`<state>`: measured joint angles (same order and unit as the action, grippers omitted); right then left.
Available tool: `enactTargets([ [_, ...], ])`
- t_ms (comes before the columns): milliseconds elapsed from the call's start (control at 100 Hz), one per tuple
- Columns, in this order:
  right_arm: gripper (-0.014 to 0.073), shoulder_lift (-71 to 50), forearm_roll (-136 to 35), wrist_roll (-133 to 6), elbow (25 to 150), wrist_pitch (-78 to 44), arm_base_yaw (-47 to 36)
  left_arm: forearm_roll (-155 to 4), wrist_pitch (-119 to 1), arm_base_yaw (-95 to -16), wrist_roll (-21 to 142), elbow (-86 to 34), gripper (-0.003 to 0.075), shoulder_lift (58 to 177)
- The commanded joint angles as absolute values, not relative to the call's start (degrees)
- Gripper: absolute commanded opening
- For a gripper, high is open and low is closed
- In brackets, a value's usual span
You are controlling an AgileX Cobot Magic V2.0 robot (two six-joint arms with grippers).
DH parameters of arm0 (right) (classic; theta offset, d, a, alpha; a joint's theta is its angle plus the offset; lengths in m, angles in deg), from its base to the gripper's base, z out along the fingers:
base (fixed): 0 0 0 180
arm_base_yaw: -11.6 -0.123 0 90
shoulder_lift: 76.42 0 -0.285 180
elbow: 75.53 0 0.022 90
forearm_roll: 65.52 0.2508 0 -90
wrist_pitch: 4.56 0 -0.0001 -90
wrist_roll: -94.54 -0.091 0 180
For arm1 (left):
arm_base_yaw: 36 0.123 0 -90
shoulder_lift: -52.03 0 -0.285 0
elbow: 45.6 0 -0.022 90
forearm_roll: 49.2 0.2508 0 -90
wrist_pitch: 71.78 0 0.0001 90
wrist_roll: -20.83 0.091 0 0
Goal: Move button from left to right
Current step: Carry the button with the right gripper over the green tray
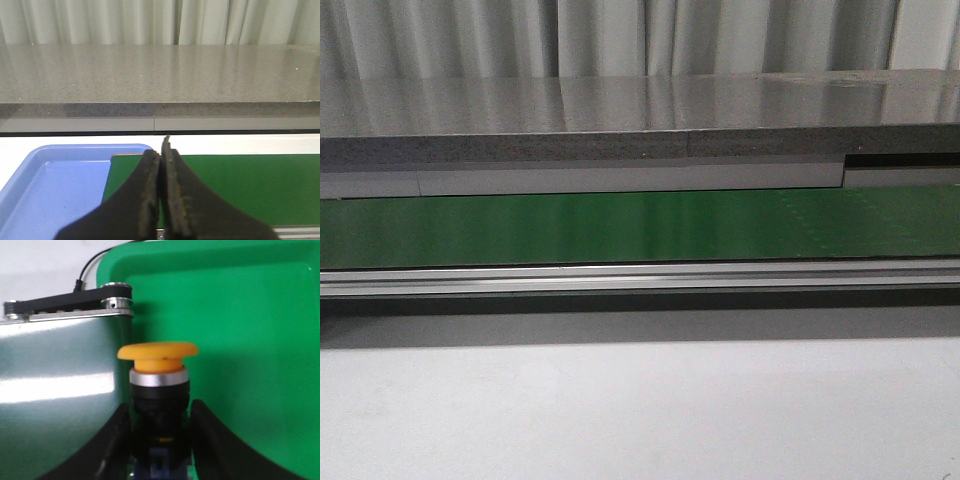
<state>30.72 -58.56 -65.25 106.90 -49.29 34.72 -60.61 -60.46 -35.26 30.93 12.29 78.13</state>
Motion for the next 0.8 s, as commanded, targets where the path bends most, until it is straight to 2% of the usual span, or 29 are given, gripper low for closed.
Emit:
enactTargets([
  [0, 0.0216, 30.4, -58.4, -62.8, 109.0, -45.3, 35.4, -61.3, -65.3, -35.7, 31.0, 10.7, -0.002, 78.5],
  [280, 0.0216, 37.7, -60.6, -61.9, 109.0, -43.7, 35.7, -61.3, -65.3, -35.7, 31.0, 10.7, -0.002, 78.5],
  [660, 0.0218, 39.7, -60.8, -61.9, 109.0, -42.7, 36.1, -61.3, -65.3, -35.7, 31.0, 10.7, -0.002, 78.5],
  [710, 0.0233, 39.7, -60.8, -61.9, 109.0, -42.7, 36.1, -61.3, -65.3, -35.7, 31.0, 10.7, -0.002, 78.5],
  [790, 0.0303, 39.7, -60.8, -61.9, 109.0, -42.6, 36.1, -61.3, -65.3, -35.7, 31.0, 10.7, -0.002, 78.5],
])
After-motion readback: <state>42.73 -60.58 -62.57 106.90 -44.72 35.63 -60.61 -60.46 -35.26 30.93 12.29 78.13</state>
